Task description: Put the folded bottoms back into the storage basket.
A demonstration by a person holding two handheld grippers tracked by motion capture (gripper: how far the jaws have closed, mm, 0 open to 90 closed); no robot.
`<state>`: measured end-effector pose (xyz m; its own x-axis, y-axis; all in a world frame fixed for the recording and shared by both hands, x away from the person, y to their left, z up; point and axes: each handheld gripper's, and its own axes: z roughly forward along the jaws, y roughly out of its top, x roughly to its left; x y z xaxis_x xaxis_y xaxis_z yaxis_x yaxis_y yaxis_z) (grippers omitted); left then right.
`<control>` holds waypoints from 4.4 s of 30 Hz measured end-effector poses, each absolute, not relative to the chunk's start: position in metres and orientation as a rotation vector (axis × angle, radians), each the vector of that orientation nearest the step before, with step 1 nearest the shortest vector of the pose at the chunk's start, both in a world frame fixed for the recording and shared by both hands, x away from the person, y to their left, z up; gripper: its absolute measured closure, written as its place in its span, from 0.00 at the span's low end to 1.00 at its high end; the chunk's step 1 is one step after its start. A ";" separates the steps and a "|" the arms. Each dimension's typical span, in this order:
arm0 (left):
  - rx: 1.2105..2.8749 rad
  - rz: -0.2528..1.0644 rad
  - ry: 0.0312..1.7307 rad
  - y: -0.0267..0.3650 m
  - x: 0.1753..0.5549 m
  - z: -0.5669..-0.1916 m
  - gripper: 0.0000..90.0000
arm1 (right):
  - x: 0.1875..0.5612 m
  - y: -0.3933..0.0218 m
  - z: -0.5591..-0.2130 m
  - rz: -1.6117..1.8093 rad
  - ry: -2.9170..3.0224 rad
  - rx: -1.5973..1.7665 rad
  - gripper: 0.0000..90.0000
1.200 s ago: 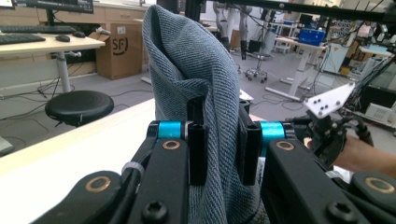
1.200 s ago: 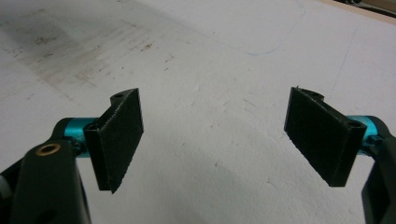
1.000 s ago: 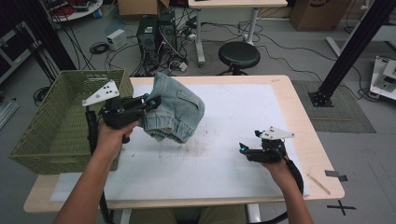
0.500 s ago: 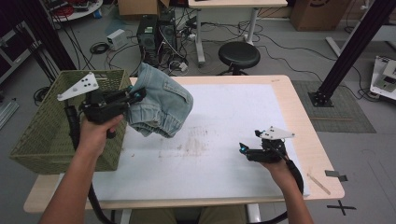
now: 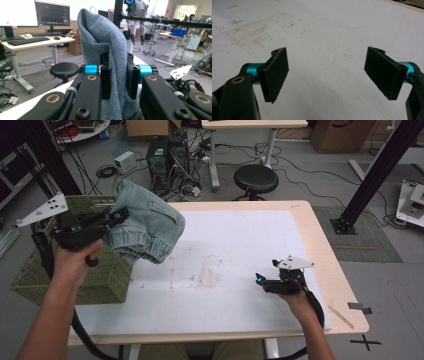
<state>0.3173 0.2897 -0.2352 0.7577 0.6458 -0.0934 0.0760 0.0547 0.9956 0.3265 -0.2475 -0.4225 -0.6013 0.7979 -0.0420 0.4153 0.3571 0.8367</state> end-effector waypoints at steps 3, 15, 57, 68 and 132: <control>1.464 0.492 0.626 0.301 0.314 -0.231 0.88 | 0.327 -0.247 -0.423 1.149 2.180 1.053 0.23; 1.427 0.551 0.664 0.340 0.299 -0.221 0.88 | 0.328 -0.246 -0.425 1.142 2.184 1.054 0.23; 1.259 0.718 1.129 0.420 0.312 -0.287 0.33 | 0.325 -0.242 -0.422 1.146 2.187 1.026 0.23; 1.321 0.695 1.061 0.389 0.319 -0.295 0.26 | 0.326 -0.244 -0.422 1.143 2.184 1.018 0.23; 1.672 0.414 0.666 0.171 0.337 -0.384 0.27 | 0.325 -0.243 -0.416 1.144 2.172 0.989 0.23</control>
<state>0.3368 0.1713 -0.3837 0.7705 0.6313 -0.0883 0.1997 -0.1075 0.9739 0.3254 -0.2426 -0.4156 -0.6175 0.7819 -0.0860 0.3714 0.3862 0.8443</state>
